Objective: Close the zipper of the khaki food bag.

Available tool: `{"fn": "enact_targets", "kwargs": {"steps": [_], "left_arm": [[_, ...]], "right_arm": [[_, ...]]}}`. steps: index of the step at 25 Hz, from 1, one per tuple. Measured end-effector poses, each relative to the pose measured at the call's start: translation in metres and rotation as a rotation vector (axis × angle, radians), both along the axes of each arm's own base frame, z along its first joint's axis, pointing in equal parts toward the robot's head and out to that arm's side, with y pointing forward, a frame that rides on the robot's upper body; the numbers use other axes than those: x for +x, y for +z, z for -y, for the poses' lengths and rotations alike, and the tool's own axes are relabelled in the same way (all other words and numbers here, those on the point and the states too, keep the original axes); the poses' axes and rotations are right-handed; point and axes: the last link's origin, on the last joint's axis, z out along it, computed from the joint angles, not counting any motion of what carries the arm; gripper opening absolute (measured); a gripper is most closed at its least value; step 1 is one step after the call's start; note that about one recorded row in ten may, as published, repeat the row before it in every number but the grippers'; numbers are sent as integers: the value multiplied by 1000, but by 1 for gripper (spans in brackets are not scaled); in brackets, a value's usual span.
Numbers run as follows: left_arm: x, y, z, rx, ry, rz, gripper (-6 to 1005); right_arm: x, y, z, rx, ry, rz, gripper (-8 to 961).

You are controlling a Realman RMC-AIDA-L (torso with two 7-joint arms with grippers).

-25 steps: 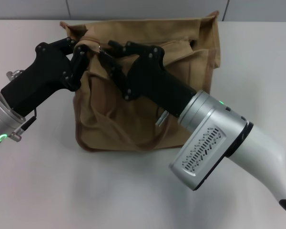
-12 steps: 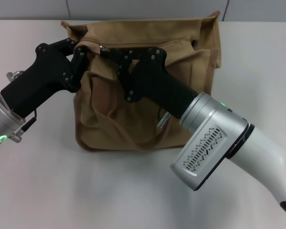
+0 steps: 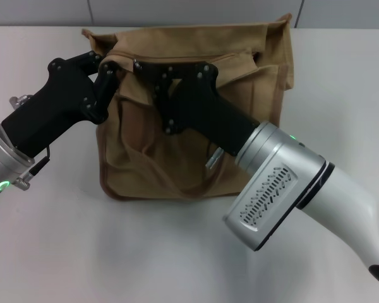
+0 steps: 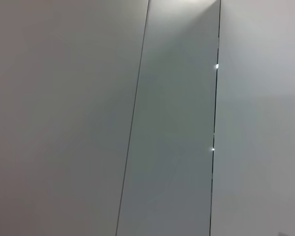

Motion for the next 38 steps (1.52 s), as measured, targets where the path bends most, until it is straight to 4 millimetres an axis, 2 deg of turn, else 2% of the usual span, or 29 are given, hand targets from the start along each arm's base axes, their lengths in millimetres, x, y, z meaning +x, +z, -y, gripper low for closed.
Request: {"fn": "enact_targets", "kwargs": {"steps": [11,17,30,38], "left_arm": [[1,1,0,1,-9,5,22],[0,1,0,4,-1,4,22],[0,1,-1,4,1,2,22],[1,0,-1,4,1,3,22]], "right_arm": [[-3,-1,1,-5,9,-4,88],[-4,-6,9,-78,35,-10,130],[-7,-6,-5,-109,-48,-34,276],[-9,-6,-12,-121,-76,-35,292]]}}
